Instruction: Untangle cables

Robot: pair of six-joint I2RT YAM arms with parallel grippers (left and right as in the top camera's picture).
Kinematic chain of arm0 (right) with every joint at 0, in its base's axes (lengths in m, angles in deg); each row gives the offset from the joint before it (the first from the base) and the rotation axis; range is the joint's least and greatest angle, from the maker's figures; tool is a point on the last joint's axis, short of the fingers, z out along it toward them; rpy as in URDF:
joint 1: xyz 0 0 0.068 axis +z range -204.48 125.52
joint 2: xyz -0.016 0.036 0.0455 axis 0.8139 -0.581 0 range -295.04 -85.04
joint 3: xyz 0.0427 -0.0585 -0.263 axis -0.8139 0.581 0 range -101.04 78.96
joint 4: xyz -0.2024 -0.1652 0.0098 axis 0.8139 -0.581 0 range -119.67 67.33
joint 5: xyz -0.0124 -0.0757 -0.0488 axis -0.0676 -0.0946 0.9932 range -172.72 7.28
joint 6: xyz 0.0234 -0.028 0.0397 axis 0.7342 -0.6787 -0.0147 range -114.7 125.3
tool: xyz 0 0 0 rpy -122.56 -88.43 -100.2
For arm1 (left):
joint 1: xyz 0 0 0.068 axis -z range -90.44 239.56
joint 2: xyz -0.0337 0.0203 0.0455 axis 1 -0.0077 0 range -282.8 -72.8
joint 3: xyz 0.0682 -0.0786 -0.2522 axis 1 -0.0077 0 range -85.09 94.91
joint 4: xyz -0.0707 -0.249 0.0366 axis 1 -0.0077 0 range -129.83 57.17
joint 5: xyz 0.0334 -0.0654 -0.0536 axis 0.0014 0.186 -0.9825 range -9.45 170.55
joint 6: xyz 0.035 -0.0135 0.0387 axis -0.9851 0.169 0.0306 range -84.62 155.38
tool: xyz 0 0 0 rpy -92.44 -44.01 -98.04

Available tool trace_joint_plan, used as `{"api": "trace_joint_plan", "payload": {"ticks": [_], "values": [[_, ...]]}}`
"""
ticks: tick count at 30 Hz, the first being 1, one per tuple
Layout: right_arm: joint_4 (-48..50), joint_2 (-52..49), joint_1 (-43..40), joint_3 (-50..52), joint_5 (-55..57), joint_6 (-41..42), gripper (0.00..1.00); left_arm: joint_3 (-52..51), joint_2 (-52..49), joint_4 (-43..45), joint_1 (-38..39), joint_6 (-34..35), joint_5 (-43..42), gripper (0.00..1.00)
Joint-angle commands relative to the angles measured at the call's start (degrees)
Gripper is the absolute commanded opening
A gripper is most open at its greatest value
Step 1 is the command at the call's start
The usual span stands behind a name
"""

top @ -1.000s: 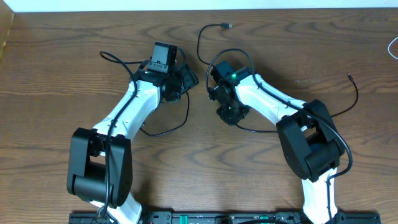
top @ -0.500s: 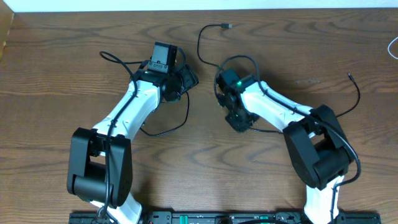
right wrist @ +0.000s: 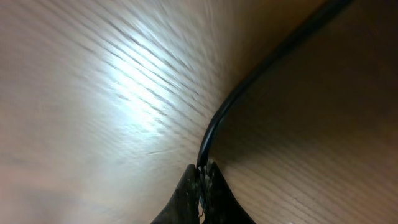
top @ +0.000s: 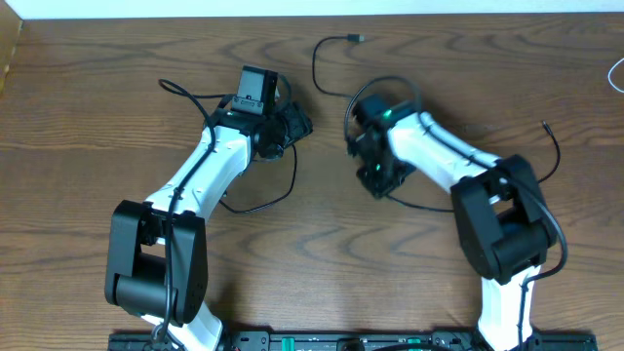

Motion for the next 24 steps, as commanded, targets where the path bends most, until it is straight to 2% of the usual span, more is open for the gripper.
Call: {"api": "trace_joint_plan", "payload": {"ticks": [1, 5, 12, 18, 24], "values": [[-0.68, 3.21, -3.91, -5.31, -18.67, -5.44, 0.01, 0.87, -0.52, 1.75, -0.04, -5.57, -6.8, 0.66], [-1.16, 7.04, -7.63, -8.17, -28.76, -7.17, 0.01, 0.87, -0.52, 5.79, -0.04, -7.04, -13.99, 0.67], [-1.99, 11.1, -12.28, -8.63, -42.71, -10.21, 0.01, 0.87, -0.52, 14.23, 0.28, -6.43, -24.57, 0.78], [-1.97, 11.52, -12.63, -8.63, -46.62, -12.11, 0.01, 0.87, -0.52, 16.04, 1.53, 0.9, -23.43, 0.79], [-1.44, 11.52, -12.63, -8.63, -46.64, -12.07, 0.01, 0.87, -0.52, 16.0, 2.78, 11.82, -21.18, 0.79]]}}
